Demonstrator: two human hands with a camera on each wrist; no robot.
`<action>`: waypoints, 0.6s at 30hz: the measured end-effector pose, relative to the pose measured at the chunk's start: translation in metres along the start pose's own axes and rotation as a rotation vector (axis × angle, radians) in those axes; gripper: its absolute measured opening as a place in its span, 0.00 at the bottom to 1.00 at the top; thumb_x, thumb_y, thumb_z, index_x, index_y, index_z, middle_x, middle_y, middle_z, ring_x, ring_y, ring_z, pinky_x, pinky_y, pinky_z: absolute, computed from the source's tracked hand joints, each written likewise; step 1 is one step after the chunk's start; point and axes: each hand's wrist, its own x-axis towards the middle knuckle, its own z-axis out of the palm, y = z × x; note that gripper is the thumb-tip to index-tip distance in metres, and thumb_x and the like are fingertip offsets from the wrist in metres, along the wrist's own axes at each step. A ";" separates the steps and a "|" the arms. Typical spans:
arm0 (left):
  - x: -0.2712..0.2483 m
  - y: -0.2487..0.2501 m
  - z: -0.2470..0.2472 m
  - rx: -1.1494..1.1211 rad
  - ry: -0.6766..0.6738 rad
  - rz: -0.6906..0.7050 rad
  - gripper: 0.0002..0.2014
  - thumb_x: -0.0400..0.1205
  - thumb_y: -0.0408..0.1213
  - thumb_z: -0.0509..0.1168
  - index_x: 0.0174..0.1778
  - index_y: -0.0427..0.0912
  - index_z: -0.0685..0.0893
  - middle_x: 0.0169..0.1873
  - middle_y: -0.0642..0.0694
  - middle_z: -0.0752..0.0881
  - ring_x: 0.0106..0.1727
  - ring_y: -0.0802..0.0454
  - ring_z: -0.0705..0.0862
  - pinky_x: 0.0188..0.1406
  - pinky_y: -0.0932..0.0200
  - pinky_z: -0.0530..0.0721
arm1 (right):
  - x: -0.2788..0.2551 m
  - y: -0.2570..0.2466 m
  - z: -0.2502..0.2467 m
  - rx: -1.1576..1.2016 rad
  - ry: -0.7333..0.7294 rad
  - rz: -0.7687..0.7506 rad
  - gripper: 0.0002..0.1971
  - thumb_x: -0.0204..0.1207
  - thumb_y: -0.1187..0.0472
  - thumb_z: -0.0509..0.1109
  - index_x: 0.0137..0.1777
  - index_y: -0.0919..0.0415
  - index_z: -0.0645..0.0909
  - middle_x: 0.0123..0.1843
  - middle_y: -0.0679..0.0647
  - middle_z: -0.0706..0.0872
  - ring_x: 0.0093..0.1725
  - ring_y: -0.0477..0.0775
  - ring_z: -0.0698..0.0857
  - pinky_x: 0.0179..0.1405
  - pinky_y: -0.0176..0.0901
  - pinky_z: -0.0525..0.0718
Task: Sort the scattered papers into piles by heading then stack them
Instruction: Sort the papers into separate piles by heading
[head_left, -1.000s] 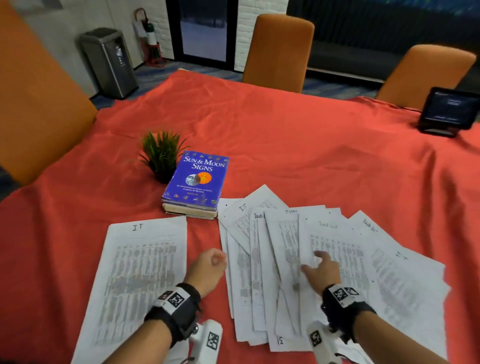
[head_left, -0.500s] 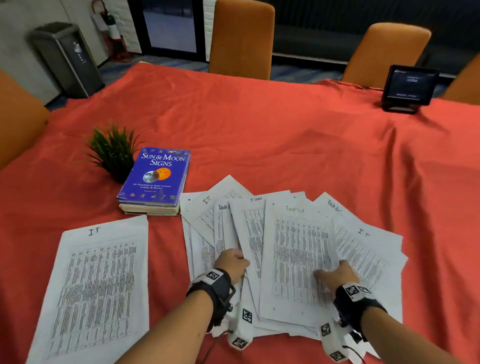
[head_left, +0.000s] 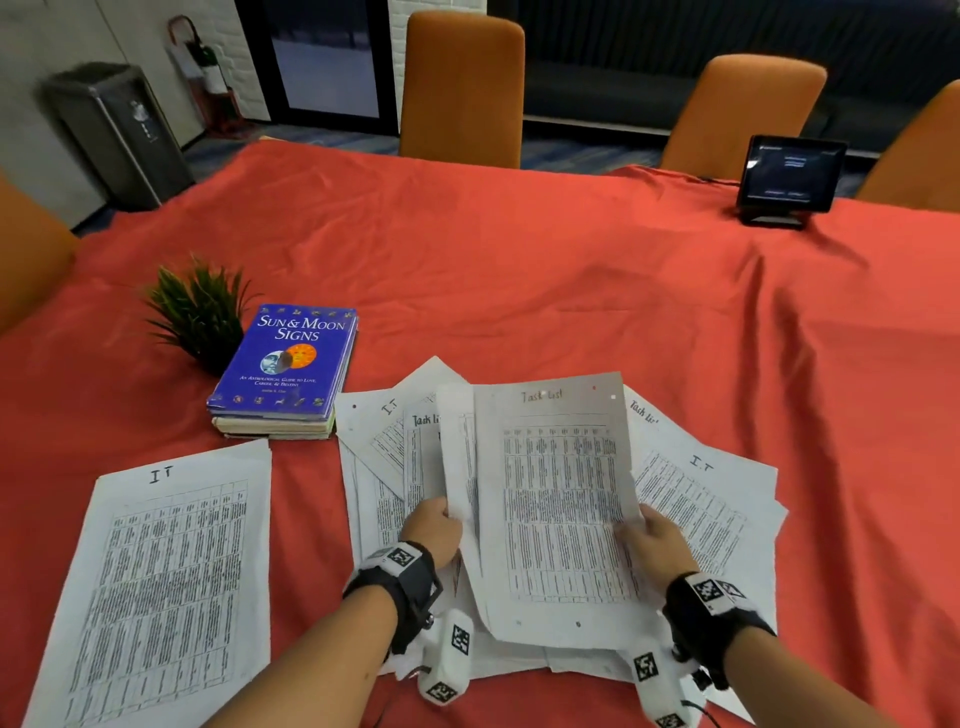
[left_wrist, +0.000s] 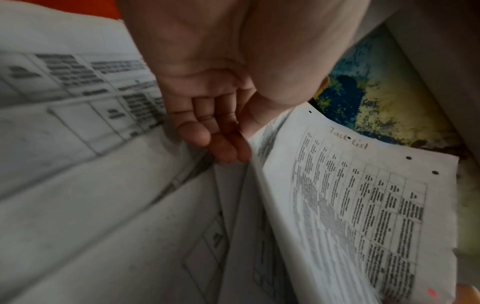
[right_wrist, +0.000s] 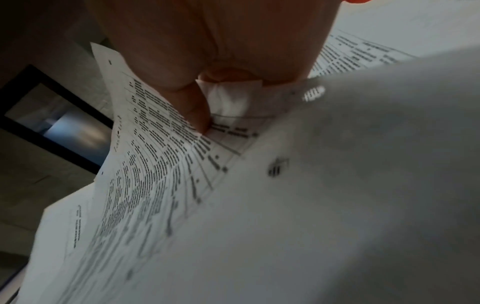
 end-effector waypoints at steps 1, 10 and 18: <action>0.001 -0.006 -0.004 0.000 -0.023 -0.017 0.10 0.76 0.27 0.53 0.35 0.39 0.78 0.32 0.43 0.80 0.34 0.46 0.78 0.35 0.58 0.76 | 0.000 -0.001 0.003 0.012 -0.029 0.010 0.07 0.82 0.63 0.63 0.55 0.53 0.80 0.47 0.56 0.90 0.45 0.57 0.90 0.35 0.42 0.84; -0.012 -0.044 -0.023 -0.259 -0.138 -0.131 0.10 0.84 0.38 0.56 0.50 0.38 0.81 0.38 0.39 0.83 0.33 0.44 0.83 0.27 0.57 0.80 | 0.010 0.011 0.058 0.008 -0.256 0.121 0.17 0.75 0.64 0.68 0.64 0.57 0.78 0.53 0.58 0.91 0.49 0.60 0.92 0.55 0.64 0.88; -0.012 -0.057 -0.020 -0.091 0.009 -0.056 0.05 0.84 0.32 0.58 0.50 0.44 0.78 0.49 0.45 0.84 0.51 0.46 0.84 0.45 0.61 0.79 | 0.014 0.005 0.056 -0.224 -0.112 0.107 0.17 0.75 0.55 0.71 0.62 0.54 0.76 0.48 0.54 0.88 0.41 0.54 0.88 0.51 0.52 0.88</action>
